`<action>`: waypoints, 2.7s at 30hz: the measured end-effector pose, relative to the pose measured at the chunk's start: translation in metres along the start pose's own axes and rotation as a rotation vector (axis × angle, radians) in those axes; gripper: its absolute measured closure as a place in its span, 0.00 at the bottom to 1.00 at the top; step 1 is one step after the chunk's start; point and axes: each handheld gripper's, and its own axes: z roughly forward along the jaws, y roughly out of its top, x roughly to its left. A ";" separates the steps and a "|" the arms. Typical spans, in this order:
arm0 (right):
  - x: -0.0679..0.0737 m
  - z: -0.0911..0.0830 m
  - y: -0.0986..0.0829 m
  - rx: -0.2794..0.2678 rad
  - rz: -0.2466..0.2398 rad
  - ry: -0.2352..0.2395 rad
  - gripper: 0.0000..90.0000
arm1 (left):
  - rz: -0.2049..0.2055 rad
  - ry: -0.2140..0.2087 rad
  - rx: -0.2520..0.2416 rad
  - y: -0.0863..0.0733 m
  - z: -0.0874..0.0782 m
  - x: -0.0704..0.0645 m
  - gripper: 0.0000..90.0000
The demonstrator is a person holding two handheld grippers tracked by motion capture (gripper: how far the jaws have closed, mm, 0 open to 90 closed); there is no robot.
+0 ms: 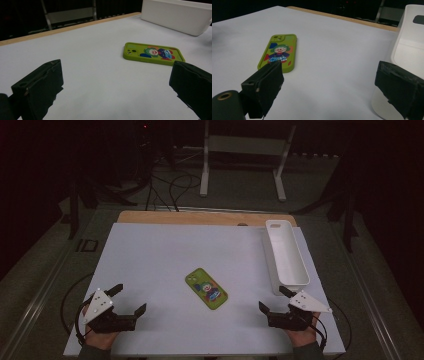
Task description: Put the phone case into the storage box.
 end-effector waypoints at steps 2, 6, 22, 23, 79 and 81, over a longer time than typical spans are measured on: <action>0.000 0.000 0.000 -0.002 0.005 -0.002 0.09 | 0.000 0.002 0.002 0.000 0.000 0.000 0.00; 0.000 0.000 0.002 0.004 0.012 -0.002 0.09 | 0.000 0.005 0.003 0.000 0.000 0.000 0.00; 0.001 0.002 0.016 0.035 -0.002 -0.005 0.09 | 0.003 0.017 0.006 -0.001 -0.001 -0.001 0.00; 0.002 0.002 0.019 0.042 -0.007 -0.005 0.09 | 0.003 0.016 0.006 -0.001 -0.001 -0.001 0.00; 0.027 0.038 0.114 0.201 -0.118 0.061 0.08 | 0.005 0.011 0.021 -0.002 0.001 -0.002 0.00; 0.028 0.040 0.117 0.205 -0.121 0.059 0.08 | 0.004 0.011 0.021 -0.002 0.001 -0.002 0.00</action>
